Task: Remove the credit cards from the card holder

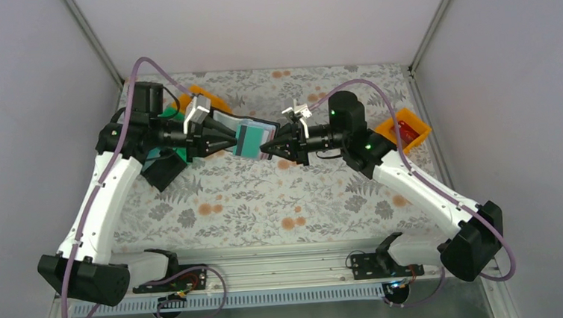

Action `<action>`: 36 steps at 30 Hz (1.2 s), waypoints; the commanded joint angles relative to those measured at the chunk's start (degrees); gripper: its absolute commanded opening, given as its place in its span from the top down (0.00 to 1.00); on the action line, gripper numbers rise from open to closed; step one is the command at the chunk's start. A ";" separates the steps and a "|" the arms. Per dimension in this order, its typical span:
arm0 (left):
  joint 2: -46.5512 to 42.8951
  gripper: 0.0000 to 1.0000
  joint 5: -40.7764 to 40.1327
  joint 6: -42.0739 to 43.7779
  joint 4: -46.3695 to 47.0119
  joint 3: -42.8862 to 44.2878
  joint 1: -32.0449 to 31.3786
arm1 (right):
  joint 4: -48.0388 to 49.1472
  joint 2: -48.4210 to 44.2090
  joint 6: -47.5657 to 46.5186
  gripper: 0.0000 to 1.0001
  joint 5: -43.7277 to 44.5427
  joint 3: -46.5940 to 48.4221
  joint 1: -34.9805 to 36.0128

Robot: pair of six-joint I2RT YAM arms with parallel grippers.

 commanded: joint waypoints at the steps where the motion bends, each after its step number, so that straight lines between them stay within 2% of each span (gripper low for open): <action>1: 0.04 0.83 -1.71 -1.68 2.91 -0.73 -0.34 | 1.19 -0.02 -0.35 0.96 -1.89 1.72 0.32; 3: 0.13 0.84 -1.77 -2.47 3.51 -1.09 -0.30 | 1.43 0.12 -0.31 0.96 -2.13 1.81 0.39; 5: 0.28 0.97 -1.59 -3.08 4.02 -1.41 -0.32 | 1.40 0.12 -0.29 0.96 -2.20 1.88 0.43; 6: 0.37 0.97 -1.50 -3.14 3.97 -1.31 -0.36 | 1.45 0.10 -0.29 0.96 -2.22 1.80 0.46; 20: -0.63 0.98 -3.81 2.88 -1.79 0.79 1.23 | -1.78 -1.09 -2.70 0.96 -0.90 0.19 -1.31; 23: -0.15 0.98 -1.68 2.26 -1.19 0.67 1.45 | -1.65 -0.99 -2.60 0.96 -1.60 0.84 -1.33; 33: 0.09 0.98 -4.02 2.27 -0.15 -0.18 2.15 | -3.99 -0.26 -4.43 0.96 -3.39 1.93 -1.31; 36: 0.55 0.98 -1.90 1.62 0.97 -1.47 2.03 | -4.60 0.61 -4.73 0.96 -4.84 2.96 -1.35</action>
